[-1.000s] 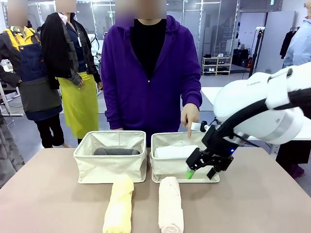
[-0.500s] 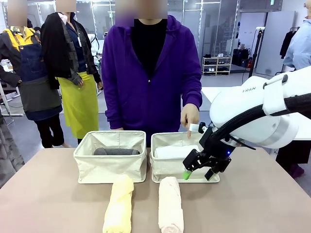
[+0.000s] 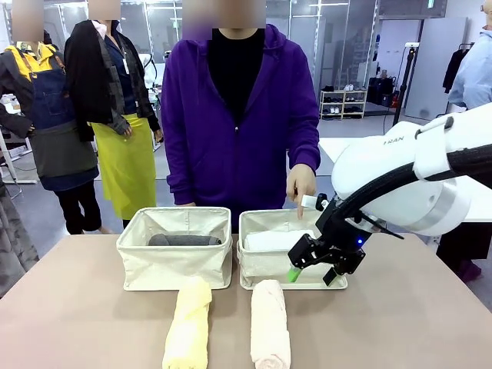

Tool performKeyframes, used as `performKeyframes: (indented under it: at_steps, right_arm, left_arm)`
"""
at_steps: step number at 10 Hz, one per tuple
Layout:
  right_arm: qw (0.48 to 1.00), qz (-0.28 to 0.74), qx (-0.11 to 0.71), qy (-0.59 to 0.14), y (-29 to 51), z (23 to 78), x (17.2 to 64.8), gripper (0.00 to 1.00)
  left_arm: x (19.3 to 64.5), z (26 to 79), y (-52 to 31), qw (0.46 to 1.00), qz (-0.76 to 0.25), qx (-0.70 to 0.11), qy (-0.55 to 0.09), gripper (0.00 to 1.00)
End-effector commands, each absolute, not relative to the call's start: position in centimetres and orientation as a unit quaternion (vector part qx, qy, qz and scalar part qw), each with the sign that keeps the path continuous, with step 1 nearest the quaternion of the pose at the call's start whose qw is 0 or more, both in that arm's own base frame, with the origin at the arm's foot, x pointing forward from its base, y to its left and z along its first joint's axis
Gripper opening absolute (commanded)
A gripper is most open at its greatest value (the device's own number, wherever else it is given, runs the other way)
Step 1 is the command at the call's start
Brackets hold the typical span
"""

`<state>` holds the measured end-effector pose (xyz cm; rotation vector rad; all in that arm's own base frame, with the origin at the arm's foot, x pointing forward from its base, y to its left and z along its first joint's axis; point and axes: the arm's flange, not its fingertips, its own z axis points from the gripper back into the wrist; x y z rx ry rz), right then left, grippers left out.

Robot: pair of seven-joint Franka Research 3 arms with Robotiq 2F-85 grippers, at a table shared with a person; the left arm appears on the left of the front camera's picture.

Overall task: Divide the towels into two baskets.
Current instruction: Pick up one hotel-folded towel from the bottom of the table and place it in the Fabric basket indicated by the person.

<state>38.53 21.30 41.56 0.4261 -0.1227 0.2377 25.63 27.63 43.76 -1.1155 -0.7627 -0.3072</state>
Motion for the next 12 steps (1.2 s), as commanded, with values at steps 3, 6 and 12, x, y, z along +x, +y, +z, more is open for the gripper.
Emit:
performKeyframes:
  at_steps: [3, 6, 12]
  right_arm:
    - [0.984, 0.031, 0.173, -0.031, 26.5, 38.8, 38.6, 1.0]
    - [0.987, 0.038, 0.156, -0.004, 28.5, 36.9, 39.1, 1.0]
    - [0.992, 0.039, 0.118, 0.024, 33.3, 32.2, 39.4, 1.0]
  left_arm:
    - [25.3, 44.2, 27.7, 0.766, -0.139, -0.517, -0.355, 0.92]
    - [25.3, 44.2, 27.7, 0.766, -0.139, -0.517, -0.355, 0.92]
    - [25.3, 44.2, 27.7, 0.766, -0.139, -0.517, -0.355, 0.92]
